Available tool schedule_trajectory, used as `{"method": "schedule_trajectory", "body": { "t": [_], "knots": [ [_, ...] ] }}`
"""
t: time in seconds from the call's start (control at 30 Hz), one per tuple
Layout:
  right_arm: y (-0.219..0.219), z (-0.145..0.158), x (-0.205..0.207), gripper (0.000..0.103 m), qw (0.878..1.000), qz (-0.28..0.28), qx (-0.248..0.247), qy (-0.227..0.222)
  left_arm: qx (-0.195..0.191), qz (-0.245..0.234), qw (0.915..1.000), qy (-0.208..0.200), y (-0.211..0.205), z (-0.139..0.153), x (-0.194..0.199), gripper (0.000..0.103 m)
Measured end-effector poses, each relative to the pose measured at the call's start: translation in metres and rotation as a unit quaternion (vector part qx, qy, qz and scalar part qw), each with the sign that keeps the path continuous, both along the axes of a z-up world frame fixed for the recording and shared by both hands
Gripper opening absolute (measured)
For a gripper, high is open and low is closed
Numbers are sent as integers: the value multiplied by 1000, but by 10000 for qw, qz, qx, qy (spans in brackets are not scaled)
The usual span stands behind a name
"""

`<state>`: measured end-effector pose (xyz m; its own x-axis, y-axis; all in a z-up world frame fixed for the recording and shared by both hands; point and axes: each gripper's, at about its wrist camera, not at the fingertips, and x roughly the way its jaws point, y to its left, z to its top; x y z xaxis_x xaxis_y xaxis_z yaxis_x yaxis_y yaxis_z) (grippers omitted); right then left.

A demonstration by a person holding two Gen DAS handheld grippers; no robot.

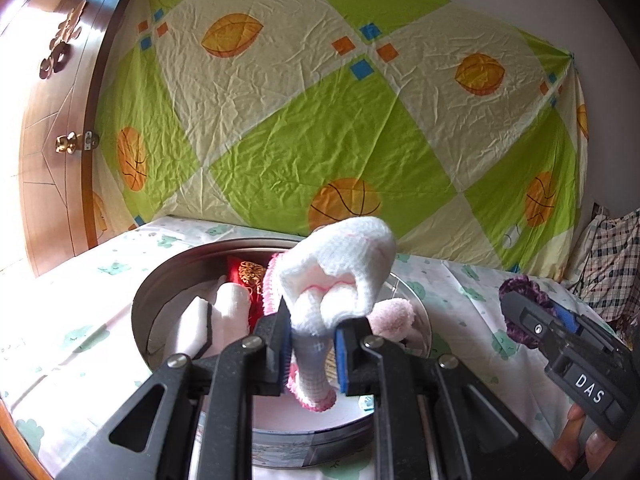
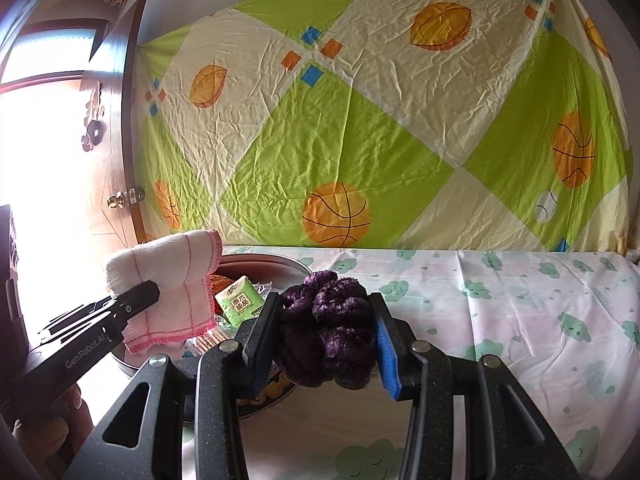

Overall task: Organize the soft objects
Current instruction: 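Carry the glove over the tin with the left gripper while the right gripper carries the scrunchie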

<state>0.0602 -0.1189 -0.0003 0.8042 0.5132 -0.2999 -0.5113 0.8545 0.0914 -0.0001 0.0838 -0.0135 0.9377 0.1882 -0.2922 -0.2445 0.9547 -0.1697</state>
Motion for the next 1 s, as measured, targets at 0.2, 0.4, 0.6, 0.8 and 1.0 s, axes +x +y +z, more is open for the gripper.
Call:
{"method": "schedule_trajectory", "body": {
  "t": [0.2, 0.4, 0.6, 0.8, 1.0],
  "knots": [
    [8, 0, -2, 46, 10000, 76, -34, -11, -55, 46, 10000, -12, 7, -1, -2, 15],
    [17, -1, -5, 46, 9998, 160, -82, -28, -71, 67, 9999, -27, 11, 0, -4, 15],
    [25, -1, -7, 46, 9996, 237, -125, -44, -120, 112, 9999, -34, 20, -1, -7, 15],
    [33, -2, -9, 46, 9993, 338, -157, -30, -129, 148, 9998, -46, 24, -1, -9, 15],
    [41, -3, -8, 46, 9990, 424, -164, -11, -119, 143, 9998, -14, 28, -2, -7, 15]
  ]
}}
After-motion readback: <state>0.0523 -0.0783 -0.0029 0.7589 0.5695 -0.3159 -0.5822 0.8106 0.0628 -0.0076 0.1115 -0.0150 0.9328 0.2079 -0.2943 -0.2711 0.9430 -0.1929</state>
